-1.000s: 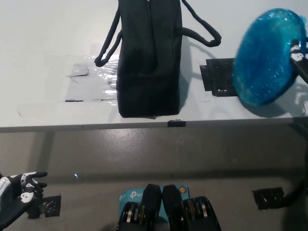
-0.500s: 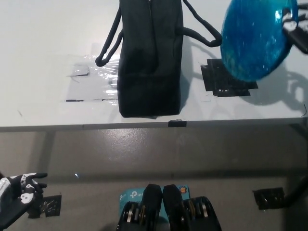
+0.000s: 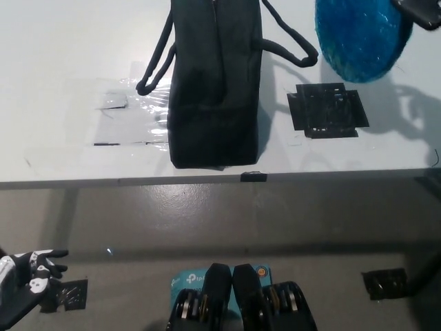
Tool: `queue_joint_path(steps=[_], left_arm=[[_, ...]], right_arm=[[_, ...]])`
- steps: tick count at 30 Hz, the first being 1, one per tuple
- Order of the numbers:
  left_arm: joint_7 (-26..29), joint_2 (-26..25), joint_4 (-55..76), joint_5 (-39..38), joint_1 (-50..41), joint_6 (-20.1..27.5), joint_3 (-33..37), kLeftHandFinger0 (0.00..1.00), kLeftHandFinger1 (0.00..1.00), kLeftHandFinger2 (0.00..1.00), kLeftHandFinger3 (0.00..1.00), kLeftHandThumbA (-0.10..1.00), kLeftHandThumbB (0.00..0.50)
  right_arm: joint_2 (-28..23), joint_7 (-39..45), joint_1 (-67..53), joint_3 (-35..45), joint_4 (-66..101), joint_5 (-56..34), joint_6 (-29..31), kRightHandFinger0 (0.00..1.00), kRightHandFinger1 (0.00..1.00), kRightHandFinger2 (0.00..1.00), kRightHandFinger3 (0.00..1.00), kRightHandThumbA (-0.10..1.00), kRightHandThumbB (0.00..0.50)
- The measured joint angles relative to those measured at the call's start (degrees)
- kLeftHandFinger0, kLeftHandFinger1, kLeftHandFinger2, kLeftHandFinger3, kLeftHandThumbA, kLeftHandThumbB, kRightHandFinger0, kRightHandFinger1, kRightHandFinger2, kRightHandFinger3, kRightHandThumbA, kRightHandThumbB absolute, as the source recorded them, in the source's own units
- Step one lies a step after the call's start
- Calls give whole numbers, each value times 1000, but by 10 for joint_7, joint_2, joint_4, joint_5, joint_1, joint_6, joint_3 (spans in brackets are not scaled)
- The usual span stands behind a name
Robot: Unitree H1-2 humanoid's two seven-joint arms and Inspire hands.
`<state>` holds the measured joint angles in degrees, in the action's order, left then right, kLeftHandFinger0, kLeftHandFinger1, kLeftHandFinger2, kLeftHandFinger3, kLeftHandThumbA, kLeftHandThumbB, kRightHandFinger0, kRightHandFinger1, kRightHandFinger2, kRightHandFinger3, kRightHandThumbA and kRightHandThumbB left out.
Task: The robot uses its right hand to pick up a stack of plates kept in the middle of the desk and put it inside a bag kept next to it
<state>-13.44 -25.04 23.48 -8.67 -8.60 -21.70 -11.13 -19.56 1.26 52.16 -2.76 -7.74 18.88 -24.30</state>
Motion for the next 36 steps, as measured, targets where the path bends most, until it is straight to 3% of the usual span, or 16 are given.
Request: queue_joint_path(steps=[3,7,18,24,25,28,30,36], left_arm=[[0,0,0,0,-1,0,0,608,670,748,836,-100,395],[0,0,0,0,-4,0,2,641,686,765,849,-100,377],[0,0,1,1,-5,0,5,636,673,754,831,-100,388],[0,0,0,1,-5,0,5,651,680,754,832,-100,379],[0,0,0,1,-5,0,5,645,676,750,820,-100,379],[0,0,0,1,-5,0,6,638,672,749,817,-100,379],[0,0,0,1,-5,0,7,644,684,762,825,-100,384],[0,0,-1,2,-5,0,8,622,667,758,816,-100,381]], right_arm=[[0,12,20,-13,2,9,-10,0,0,0,0,-100,301],[6,29,40,-22,3,26,-18,0,0,98,0,-100,320],[30,58,70,-32,3,67,-22,0,0,171,0,-100,344],[34,63,89,-36,-3,78,-24,0,0,142,0,-100,324],[34,63,94,-38,-6,80,-25,0,0,156,50,-100,331],[34,64,113,-48,-19,87,-26,0,0,223,18,-100,357],[37,67,126,-50,-27,93,-27,0,2,271,11,-100,412],[47,72,161,-58,-46,106,-27,0,0,202,0,-100,351]])
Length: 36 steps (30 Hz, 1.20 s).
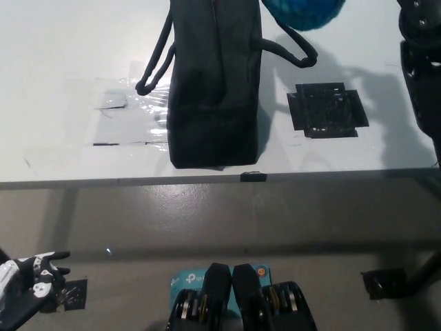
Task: The robot uses its right hand to pick up a stack of plates kept in the middle of the desk and put it inside a bag kept next to it
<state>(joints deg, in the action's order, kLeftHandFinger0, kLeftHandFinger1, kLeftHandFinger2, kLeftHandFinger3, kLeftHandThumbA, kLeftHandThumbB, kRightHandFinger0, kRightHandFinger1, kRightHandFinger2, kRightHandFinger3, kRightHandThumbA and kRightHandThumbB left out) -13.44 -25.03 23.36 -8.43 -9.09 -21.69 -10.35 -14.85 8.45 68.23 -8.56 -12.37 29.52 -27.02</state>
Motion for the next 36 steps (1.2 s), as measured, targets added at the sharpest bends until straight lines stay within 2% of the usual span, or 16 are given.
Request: queue_joint_path(steps=[2,3,6,9,12,16,19,21,24,27,28,31,33,34,35,36], left_arm=[[0,0,0,1,0,0,1,620,667,759,815,-100,379],[0,0,0,2,0,0,1,618,667,760,815,-100,377],[0,0,0,4,0,0,2,611,665,758,817,-100,374],[0,0,0,4,0,1,2,603,662,752,812,-100,371],[0,1,-1,4,0,1,2,606,666,749,811,-100,370],[0,1,-1,5,1,1,4,622,683,759,823,-100,371],[0,1,-1,6,1,1,6,609,672,748,808,-100,368],[0,1,-1,6,1,2,6,601,664,741,800,-100,372],[0,1,-1,7,1,4,7,610,677,765,821,-100,360],[0,1,-1,7,2,4,9,617,684,774,825,-100,360],[0,1,-1,7,2,4,9,604,668,762,823,-100,375],[0,1,-1,8,2,4,10,618,671,758,818,-100,375],[0,1,-1,9,3,4,12,617,674,761,817,-100,378],[0,1,-1,9,3,4,13,618,677,764,818,-100,377],[0,1,-1,9,3,4,13,618,677,766,818,-100,376],[0,1,-1,9,3,5,14,617,677,768,819,-100,375]], right_arm=[[7,2,9,0,-4,4,0,0,0,208,38,-100,328],[11,3,12,0,-6,8,0,0,0,191,3,-100,323],[22,6,24,-2,-18,21,0,0,0,22,1,-100,272],[33,6,31,-7,-29,32,0,0,0,1,22,-100,309],[42,7,31,-7,-31,39,0,0,0,95,52,-100,332],[56,7,30,-6,-32,49,0,0,0,158,0,-100,347],[66,7,25,-2,-33,57,0,0,0,169,0,-100,332],[73,8,18,1,-34,62,0,0,0,266,0,-100,347],[85,10,5,16,-40,72,0,0,0,301,167,-100,358],[93,8,-3,24,-53,78,0,0,0,296,153,-100,366],[94,7,-4,26,-56,79,0,0,0,300,119,-100,323],[105,5,-5,40,-68,90,0,0,10,333,85,-100,299],[119,3,-5,55,-82,101,0,35,153,512,297,-100,251],[127,1,-5,63,-89,108,0,7,163,455,334,-100,187],[133,-3,-5,68,-99,113,0,0,133,415,295,-100,172],[138,-7,-5,71,-108,117,0,0,76,401,100,-100,133]])
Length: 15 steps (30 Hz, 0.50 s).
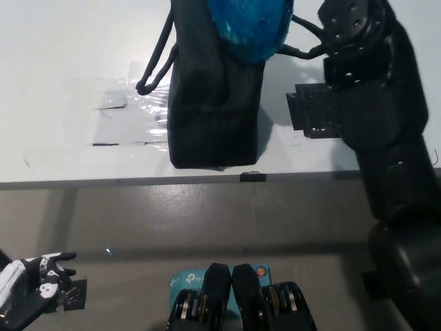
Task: The robot uses its right hand to pick up a stack of plates kept in the middle of the desk and put it inside a bag kept next to it
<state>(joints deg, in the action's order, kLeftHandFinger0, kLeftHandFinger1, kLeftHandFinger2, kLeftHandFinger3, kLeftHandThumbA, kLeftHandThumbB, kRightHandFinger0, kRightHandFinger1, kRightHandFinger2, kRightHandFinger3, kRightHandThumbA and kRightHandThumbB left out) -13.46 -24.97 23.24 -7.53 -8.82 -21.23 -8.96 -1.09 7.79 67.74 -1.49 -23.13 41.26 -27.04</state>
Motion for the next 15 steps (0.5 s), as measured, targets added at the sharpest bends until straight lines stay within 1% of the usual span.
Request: queue_joint_path(steps=[1,2,3,4,5,6,7,9,10,11,12,13,14,15], left_arm=[[0,0,0,0,0,0,0,617,676,768,820,-100,375],[0,0,0,0,0,0,0,618,676,768,822,-100,375],[0,0,0,0,0,0,0,628,683,772,830,-100,375],[0,0,0,0,0,0,0,632,684,774,832,-100,375],[0,0,0,0,0,0,0,631,684,773,832,-100,376],[0,0,0,0,0,0,0,629,681,772,831,-100,376],[0,0,0,0,0,1,1,619,678,768,818,-100,377],[0,0,-1,0,0,1,2,617,678,767,815,-100,379],[0,0,-2,0,1,1,4,617,678,768,816,-100,381],[0,0,-3,0,1,2,5,636,694,776,824,-100,377],[0,0,-4,0,1,2,6,659,702,779,826,-100,374],[0,0,-4,0,1,2,8,665,704,780,825,-100,374],[0,0,-4,0,1,2,9,672,709,788,835,-100,370],[0,0,-4,0,2,2,10,664,712,792,843,-100,377]], right_arm=[[6,-5,1,4,-11,4,0,0,96,461,110,-100,109],[12,-11,4,9,-27,10,0,0,109,490,148,-100,107],[15,-13,6,12,-36,12,0,0,113,505,245,-100,109],[22,-22,15,21,-62,21,0,0,115,513,374,-100,110],[26,-28,22,27,-76,24,0,0,128,525,506,-100,73],[28,-32,26,29,-85,27,0,0,133,526,576,-100,38],[32,-38,36,37,-103,30,0,0,130,511,518,-100,85],[37,-50,54,45,-134,31,0,0,135,514,607,-100,147],[38,-54,63,46,-146,31,0,0,138,507,571,-100,161],[40,-59,69,48,-159,31,0,0,155,523,595,-100,161],[42,-63,76,51,-172,31,0,0,169,531,644,-100,154],[46,-69,85,58,-187,31,0,0,171,525,663,-100,129],[50,-74,89,66,-198,31,0,0,200,553,731,-85,35],[53,-79,92,72,-204,31,0,57,321,683,969,48,1]])
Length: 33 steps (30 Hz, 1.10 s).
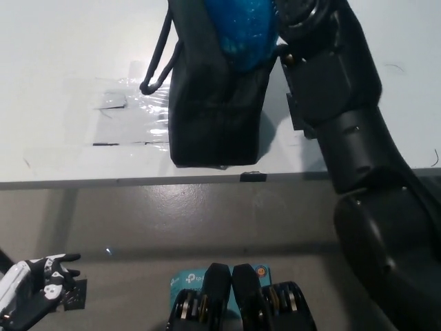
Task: The robot uses its right hand to pick up a stack of plates kept in the middle of the desk and put it inside a bag kept next to it
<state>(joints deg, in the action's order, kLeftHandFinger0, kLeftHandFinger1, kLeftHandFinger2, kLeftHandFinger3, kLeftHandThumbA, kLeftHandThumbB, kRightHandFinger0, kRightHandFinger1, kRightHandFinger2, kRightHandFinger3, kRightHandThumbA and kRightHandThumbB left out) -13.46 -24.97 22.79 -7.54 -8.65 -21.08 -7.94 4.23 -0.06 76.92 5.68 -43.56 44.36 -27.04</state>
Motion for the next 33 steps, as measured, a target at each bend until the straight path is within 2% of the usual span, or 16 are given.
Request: queue_joint_path(steps=[4,8,10,11,12,14,15,16,19,20,23,25,28,29,32,33], left_arm=[[0,0,-2,0,2,0,4,657,715,796,849,-100,380],[0,0,-7,0,3,0,5,654,708,789,852,-100,383],[0,0,-11,1,3,0,8,673,721,799,856,-100,379],[0,0,-11,1,3,0,9,672,720,800,857,-100,380],[0,0,-12,2,4,0,11,652,705,804,858,-100,380],[0,0,-13,4,6,0,13,649,702,798,848,-100,391],[0,0,-15,7,9,0,15,664,707,795,847,-100,396],[0,0,-15,8,11,0,15,675,718,800,845,-100,401],[0,0,-15,13,15,-1,17,710,739,814,862,-100,407],[0,0,-15,14,16,-2,18,726,742,818,871,-100,403],[0,0,-15,14,18,-2,21,740,728,798,851,-100,433],[0,0,-15,14,17,-2,22,749,730,800,850,-100,439],[0,0,-15,15,18,-2,24,728,729,803,846,-100,452],[0,0,-15,15,18,-3,25,715,718,794,842,-100,454],[0,0,-15,15,18,-2,27,709,714,790,843,-100,455],[0,0,-15,15,18,-2,27,712,715,789,844,-100,456]], right_arm=[[18,-26,9,58,-40,6,0,0,137,489,545,-100,0],[32,-58,9,108,-67,12,0,0,174,563,560,70,0],[40,-74,10,139,-74,13,0,0,189,539,557,15,0],[45,-82,10,155,-78,15,0,0,111,451,425,13,0],[50,-90,10,167,-82,19,0,129,232,489,410,-40,0],[56,-101,10,178,-86,23,0,378,471,577,598,-94,0],[61,-109,10,184,-89,25,0,331,415,485,551,-92,0],[63,-113,9,186,-89,28,0,113,192,333,436,-99,0],[79,-125,5,194,-84,41,0,0,0,194,405,-91,0],[84,-127,0,195,-77,46,0,0,0,108,182,-100,7],[104,-136,-30,173,-41,61,0,0,0,110,144,-100,3],[113,-143,-56,129,-19,64,0,0,0,112,216,-100,59],[111,-150,-84,48,3,65,1,0,43,333,130,-100,113],[108,-151,-89,26,8,65,1,0,65,371,187,-100,108],[91,-145,-96,-49,21,66,2,0,0,333,112,-100,83],[83,-141,-98,-77,26,66,2,0,0,334,193,-100,70]])
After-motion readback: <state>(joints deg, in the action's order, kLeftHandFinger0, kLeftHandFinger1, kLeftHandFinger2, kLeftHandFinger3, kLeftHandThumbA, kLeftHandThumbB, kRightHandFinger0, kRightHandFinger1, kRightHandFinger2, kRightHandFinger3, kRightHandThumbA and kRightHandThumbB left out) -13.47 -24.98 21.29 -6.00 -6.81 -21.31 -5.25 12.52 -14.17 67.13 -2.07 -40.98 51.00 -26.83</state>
